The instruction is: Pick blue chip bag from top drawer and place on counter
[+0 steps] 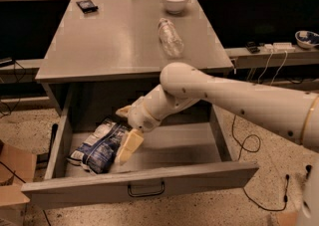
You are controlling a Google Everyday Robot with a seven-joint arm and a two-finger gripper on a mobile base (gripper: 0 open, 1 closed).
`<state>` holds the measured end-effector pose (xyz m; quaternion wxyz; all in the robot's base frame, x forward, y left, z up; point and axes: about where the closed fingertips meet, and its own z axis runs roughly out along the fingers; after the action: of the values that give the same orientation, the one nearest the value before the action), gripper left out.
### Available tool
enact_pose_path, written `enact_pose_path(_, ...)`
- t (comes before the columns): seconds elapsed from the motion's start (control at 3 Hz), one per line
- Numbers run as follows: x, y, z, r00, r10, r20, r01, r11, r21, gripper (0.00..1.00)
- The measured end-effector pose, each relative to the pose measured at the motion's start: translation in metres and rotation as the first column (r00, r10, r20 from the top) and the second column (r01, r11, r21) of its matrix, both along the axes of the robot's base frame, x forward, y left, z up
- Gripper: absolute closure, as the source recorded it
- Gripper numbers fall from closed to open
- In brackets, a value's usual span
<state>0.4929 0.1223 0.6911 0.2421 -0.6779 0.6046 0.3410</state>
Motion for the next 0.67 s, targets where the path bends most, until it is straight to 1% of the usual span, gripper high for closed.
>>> enact_pose_path(0.33, 0.007, 0.021, -0.024, 0.9994, -0.035, -0.007, 0.036, 0.999, 0.031, 0.00)
enact_pose_path(0.67, 0.021, 0.033, -0.063, 0.9978, -0.066, -0.007, 0.067, 0.998, 0.022, 0.00)
